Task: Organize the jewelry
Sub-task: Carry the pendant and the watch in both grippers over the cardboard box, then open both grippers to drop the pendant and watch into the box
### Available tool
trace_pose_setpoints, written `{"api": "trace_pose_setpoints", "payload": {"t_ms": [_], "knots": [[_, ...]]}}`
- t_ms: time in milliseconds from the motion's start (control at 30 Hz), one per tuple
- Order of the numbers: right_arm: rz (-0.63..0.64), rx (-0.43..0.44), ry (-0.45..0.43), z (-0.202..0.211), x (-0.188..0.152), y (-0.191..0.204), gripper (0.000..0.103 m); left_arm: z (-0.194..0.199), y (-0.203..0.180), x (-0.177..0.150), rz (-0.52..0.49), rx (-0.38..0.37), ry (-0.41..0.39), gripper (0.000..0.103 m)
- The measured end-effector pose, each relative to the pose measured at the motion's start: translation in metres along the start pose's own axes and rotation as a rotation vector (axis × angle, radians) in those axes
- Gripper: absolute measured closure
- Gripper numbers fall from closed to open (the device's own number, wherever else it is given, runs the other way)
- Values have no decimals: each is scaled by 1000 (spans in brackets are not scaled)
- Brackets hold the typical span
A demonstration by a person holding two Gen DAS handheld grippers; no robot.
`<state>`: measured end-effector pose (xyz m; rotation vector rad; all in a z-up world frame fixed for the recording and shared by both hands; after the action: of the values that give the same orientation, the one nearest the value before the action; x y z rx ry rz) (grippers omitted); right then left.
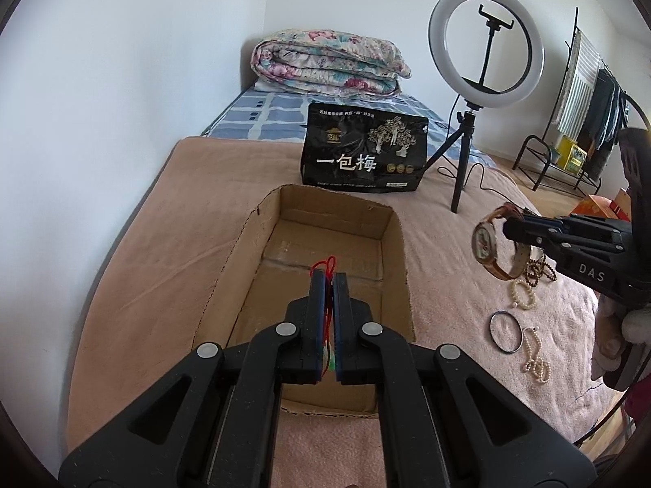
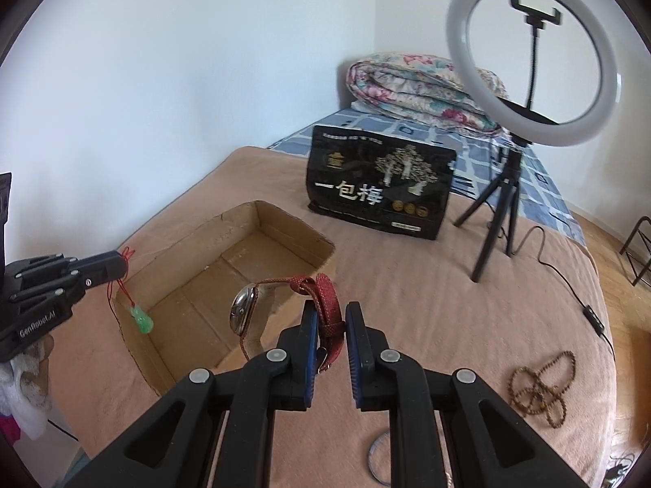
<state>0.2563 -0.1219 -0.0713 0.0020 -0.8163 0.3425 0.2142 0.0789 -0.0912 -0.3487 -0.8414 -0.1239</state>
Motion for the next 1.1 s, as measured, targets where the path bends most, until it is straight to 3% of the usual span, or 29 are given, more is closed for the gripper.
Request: {"api": "trace_pose_setpoints", "payload": {"t_ms": [667,733,800,900,967,1067,1100], "knots": [[61,93,75,-88,20,72,90,-22,21,-9,20,-11,45,102],[56,108,78,-90,19,74,85,-25,24,-9,32,-15,53,102],[50,101,69,-90,19,75,70,-27,26,-9,40,-12,57,102],[42,98,65,-90,20,74,67,-29,29,-9,54,-10,70,102],[40,92,58,-88,21,73,58,-30,31,-11,58,-3,79,98],[38,83,49,-85,22,69,54,-28,31,-11,57,2,66,68],[36,83,47,-84,22,68,53,-27,30,-11,57,3,61,67]]}}
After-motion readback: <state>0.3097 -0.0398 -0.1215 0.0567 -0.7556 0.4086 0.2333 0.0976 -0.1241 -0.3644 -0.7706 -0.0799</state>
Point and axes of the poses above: each gripper's, at about its wrist camera, not at the fingertips, and z roughly against the way its jaws point, y to its left, x to its top, the point moved 4 cm from there along -z, roughly the way its jaws point, and after that the axes turned 10 degrees about -x, right-handed, at the moved point
